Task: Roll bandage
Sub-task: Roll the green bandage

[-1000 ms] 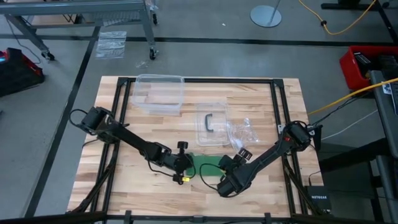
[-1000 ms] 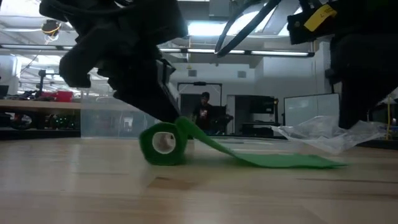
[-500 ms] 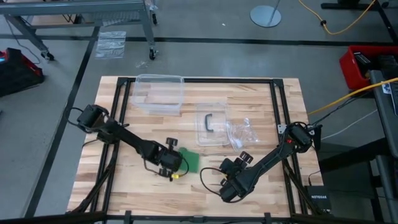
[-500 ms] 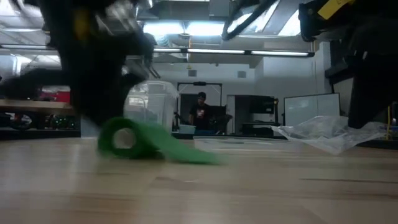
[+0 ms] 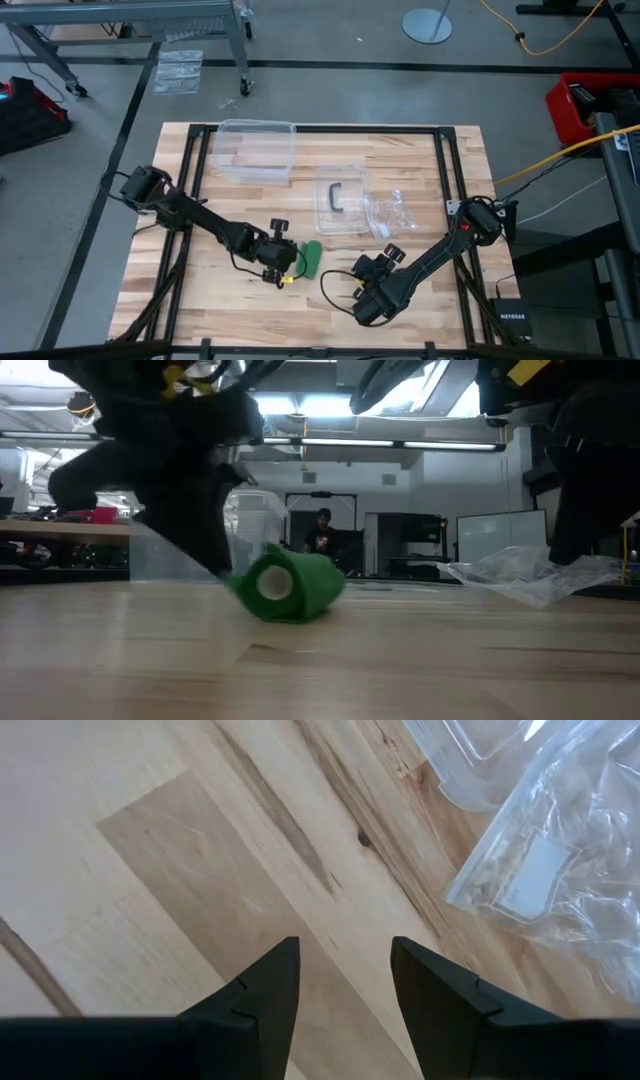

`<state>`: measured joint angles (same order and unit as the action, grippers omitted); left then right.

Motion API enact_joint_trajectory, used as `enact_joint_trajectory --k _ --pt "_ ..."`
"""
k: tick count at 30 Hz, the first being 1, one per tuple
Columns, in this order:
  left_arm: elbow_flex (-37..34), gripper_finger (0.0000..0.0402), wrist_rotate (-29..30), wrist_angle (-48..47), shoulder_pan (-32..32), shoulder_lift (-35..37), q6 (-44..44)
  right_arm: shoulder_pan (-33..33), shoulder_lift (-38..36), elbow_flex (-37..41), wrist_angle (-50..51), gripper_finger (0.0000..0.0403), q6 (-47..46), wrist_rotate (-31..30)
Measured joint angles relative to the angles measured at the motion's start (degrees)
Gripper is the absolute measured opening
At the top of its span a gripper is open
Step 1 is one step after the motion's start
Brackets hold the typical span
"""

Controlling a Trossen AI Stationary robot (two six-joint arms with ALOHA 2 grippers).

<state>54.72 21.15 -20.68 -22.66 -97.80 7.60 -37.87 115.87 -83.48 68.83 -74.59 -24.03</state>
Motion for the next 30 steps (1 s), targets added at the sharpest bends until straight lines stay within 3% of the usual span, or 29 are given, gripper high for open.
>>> enact_joint_trajectory --k 15,24,30 --pt "0.2 0.0000 0.0 10.1 -0.3 0.1 -0.5 0.0 0.0 0.0 -1.8 0.0165 0.0 -0.7" --pt "0.2 0.0000 0.0 10.7 0.2 0.1 1.6 0.0 0.3 0.0 -6.3 0.0165 3.1 -2.5" --pt "0.2 0.0032 0.1 10.6 1.1 0.2 3.1 0.0 0.3 0.0 -2.7 0.0165 2.7 -1.6"
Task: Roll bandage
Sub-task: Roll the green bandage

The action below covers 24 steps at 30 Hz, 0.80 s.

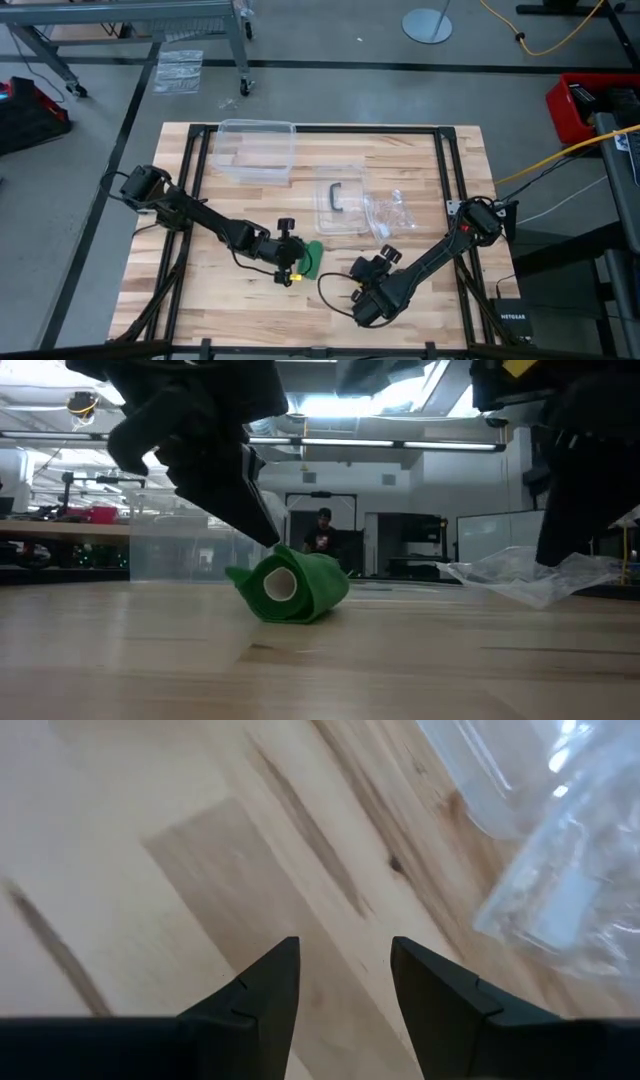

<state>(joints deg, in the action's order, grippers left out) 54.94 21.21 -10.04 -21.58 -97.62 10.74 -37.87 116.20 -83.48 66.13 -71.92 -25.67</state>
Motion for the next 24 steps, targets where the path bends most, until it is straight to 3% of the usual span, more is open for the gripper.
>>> enact_joint_trajectory --k 11,16,24 --pt "0.0 0.0164 0.3 -0.1 -0.6 0.0 9.0 0.0 -3.3 0.0 7.9 0.0165 -1.4 3.2" --pt "0.0 0.0173 -2.5 0.0 -2.6 0.0 10.0 0.0 -4.1 0.0 11.5 0.0165 -1.4 3.8" --pt "0.1 0.0155 -3.1 1.5 -6.4 -1.1 8.6 0.0 -4.2 0.0 12.1 0.0165 -1.4 4.7"
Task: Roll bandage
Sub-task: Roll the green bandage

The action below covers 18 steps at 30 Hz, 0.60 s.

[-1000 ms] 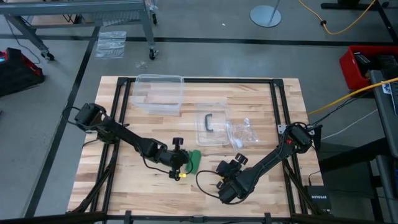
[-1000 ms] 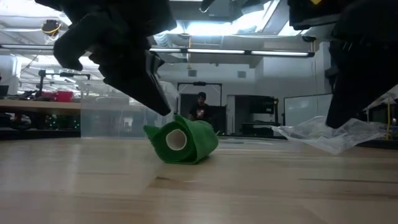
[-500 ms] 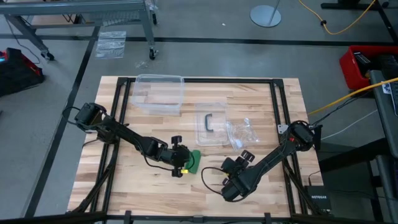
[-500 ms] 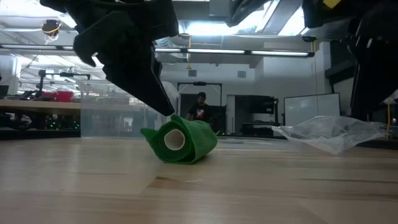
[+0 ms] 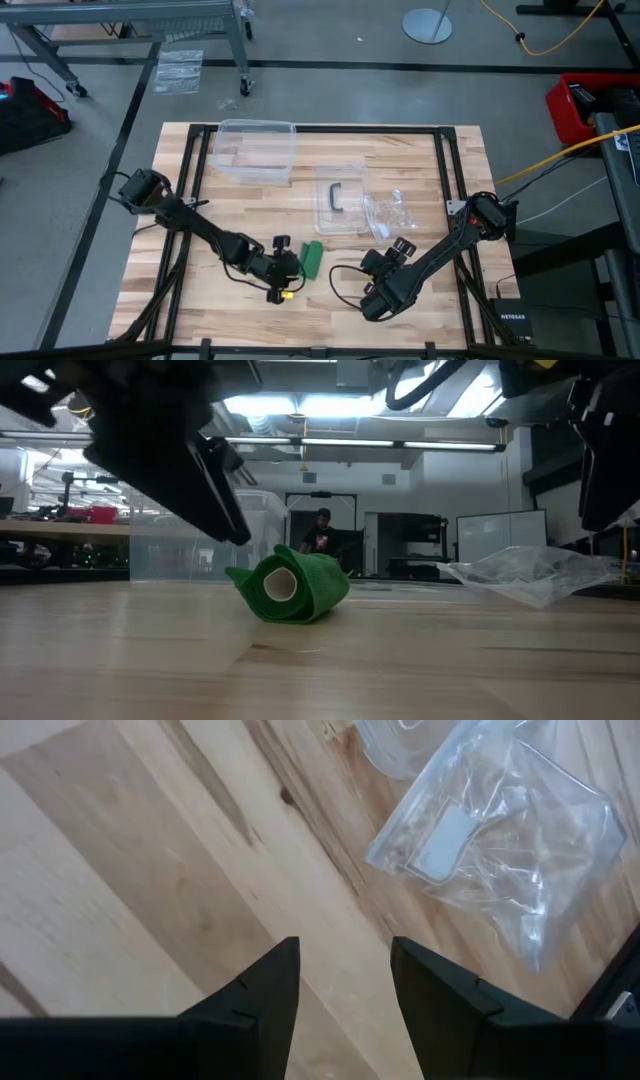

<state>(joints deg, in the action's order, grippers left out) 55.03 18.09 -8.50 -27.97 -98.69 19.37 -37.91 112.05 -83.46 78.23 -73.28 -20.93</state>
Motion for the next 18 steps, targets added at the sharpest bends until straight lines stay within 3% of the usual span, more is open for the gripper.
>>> enact_joint_trajectory --k 7,13,18 --pt "0.0 0.0151 3.4 7.5 -0.2 -6.0 -1.3 0.0 0.0 0.0 -0.5 0.0165 -1.2 -1.0" --pt "0.0 0.0150 9.1 7.7 -0.1 -6.7 -1.3 0.0 0.0 0.0 -0.6 0.0165 -1.3 -1.1" --pt "0.0 0.0150 10.5 7.8 -0.1 -6.7 2.9 0.0 0.0 0.0 -1.0 0.0165 -1.4 -1.6"
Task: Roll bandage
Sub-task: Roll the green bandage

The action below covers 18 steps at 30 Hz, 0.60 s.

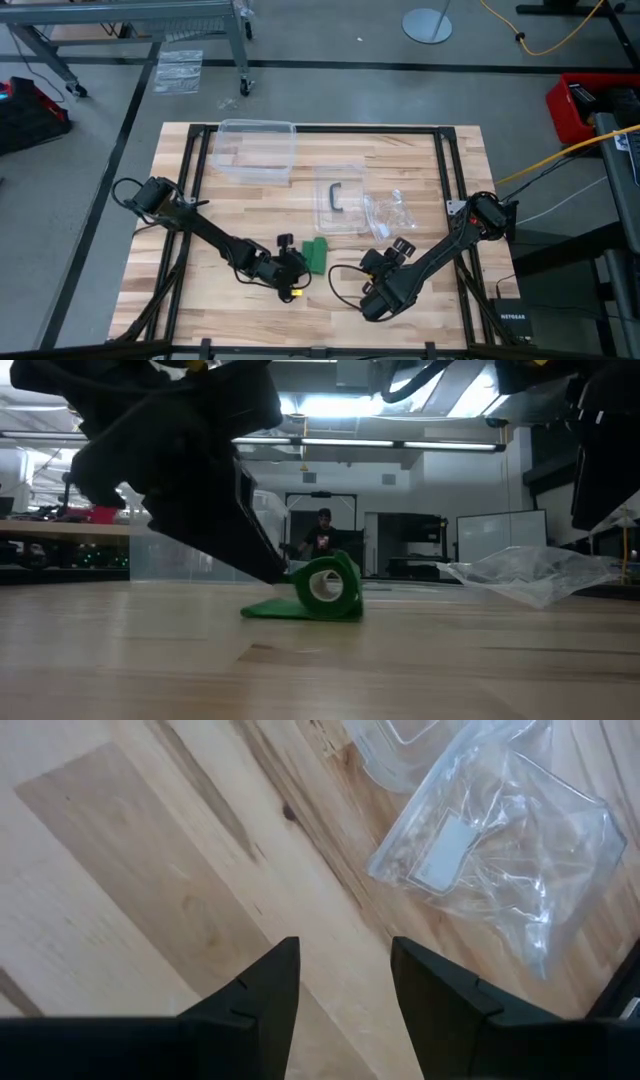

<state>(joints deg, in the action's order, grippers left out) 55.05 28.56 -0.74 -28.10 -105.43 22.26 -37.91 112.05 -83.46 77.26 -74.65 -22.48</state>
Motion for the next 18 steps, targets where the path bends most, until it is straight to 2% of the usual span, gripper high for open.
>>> enact_joint_trajectory --k 7,13,18 --pt "0.0 0.0150 0.1 0.7 -0.9 0.0 6.2 0.1 0.0 0.0 -6.0 0.0165 0.0 -2.2" --pt "0.0 0.0150 1.8 5.2 -2.1 0.0 6.1 1.2 0.0 0.0 -12.2 0.0165 0.0 -6.0" --pt "0.0 0.0150 4.4 4.8 -1.8 -0.2 6.2 2.0 0.0 0.0 -13.1 0.0165 1.4 -6.1"
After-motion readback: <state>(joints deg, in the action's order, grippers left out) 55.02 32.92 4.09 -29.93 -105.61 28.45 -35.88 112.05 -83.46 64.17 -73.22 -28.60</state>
